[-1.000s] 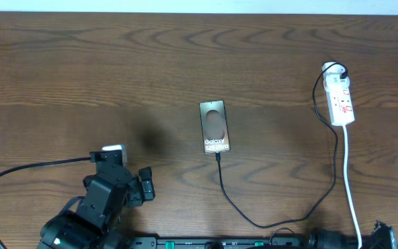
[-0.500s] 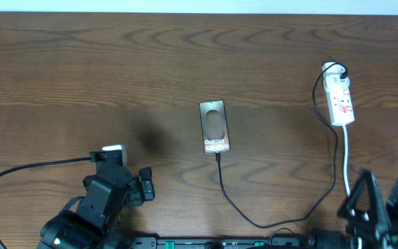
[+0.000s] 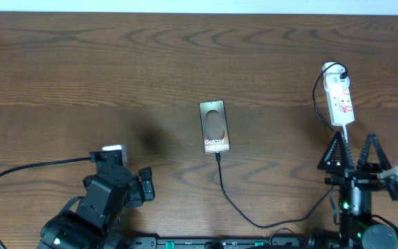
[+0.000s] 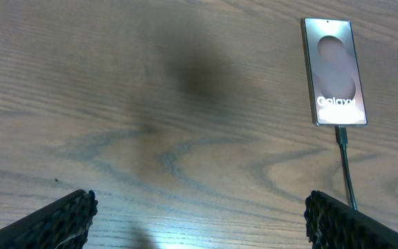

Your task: Plug charger to phone and switch on socket

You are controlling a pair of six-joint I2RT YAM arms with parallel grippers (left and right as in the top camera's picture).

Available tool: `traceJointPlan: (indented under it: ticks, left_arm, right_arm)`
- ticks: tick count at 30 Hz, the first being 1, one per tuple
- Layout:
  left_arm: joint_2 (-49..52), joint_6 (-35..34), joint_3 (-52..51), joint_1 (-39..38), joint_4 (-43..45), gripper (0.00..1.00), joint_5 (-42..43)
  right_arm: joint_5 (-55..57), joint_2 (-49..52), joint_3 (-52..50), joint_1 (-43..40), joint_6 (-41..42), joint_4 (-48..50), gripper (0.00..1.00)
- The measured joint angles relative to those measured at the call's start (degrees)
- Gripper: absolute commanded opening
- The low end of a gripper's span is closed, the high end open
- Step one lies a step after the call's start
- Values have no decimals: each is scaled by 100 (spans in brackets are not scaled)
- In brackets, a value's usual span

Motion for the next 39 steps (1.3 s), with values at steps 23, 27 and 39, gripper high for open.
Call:
traceJointPlan:
  ticks: [23,27,39]
  left_arm:
    - [0,0,0,0,0,98,-2]
    - [0,0,0,0,0,98,0]
    - [0,0,0,0,0,98,-2]
  right_arm:
    - [273,33,-1248,0,-2,-774,99]
    - [273,33,-1248,2,-2,-774,99]
    - [291,24,-1248,125,-2,-774,99]
